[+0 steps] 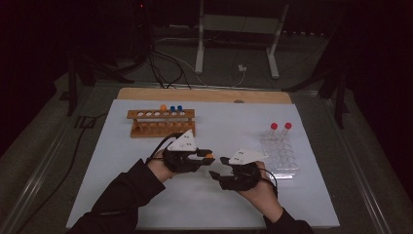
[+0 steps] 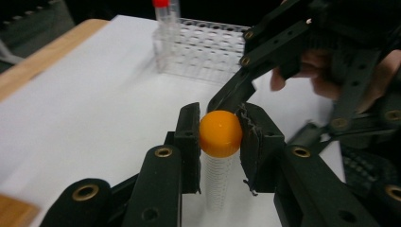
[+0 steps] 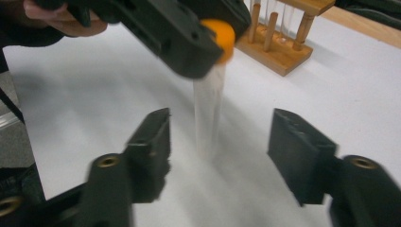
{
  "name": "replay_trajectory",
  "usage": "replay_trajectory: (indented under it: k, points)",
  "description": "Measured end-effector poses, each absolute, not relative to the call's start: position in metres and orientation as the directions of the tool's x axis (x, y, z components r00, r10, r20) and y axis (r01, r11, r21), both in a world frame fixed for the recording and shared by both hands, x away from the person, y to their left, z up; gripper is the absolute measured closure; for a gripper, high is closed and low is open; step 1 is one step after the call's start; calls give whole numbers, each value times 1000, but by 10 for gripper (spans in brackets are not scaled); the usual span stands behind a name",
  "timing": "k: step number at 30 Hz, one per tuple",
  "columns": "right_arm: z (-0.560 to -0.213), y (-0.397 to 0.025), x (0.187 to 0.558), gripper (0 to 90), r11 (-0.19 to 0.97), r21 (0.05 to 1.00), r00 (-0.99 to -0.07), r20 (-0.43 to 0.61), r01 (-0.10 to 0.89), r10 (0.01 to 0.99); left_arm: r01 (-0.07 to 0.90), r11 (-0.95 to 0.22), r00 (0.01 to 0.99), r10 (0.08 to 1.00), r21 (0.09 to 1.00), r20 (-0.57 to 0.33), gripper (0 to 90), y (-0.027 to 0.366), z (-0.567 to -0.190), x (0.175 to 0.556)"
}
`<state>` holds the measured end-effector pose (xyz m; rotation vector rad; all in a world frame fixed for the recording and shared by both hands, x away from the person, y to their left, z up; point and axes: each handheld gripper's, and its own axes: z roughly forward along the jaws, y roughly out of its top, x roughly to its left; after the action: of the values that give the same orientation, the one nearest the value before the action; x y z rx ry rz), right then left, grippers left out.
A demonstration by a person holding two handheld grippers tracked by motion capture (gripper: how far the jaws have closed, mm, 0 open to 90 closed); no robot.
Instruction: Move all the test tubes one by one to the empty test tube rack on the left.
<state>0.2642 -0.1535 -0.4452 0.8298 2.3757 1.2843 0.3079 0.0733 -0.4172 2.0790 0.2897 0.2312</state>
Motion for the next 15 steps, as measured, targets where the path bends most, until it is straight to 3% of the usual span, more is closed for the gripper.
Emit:
replay_trajectory:
  k: [12,15]
  points:
    - [-446,-159,264,33,400,850,-776,17,344,631,119,-469,915,395,875,87,718,107,-402,313]
    - [-446,-160,264,13,393,854,-780,24,341,626,128,-462,901,424,878,92,718,118,-399,316]
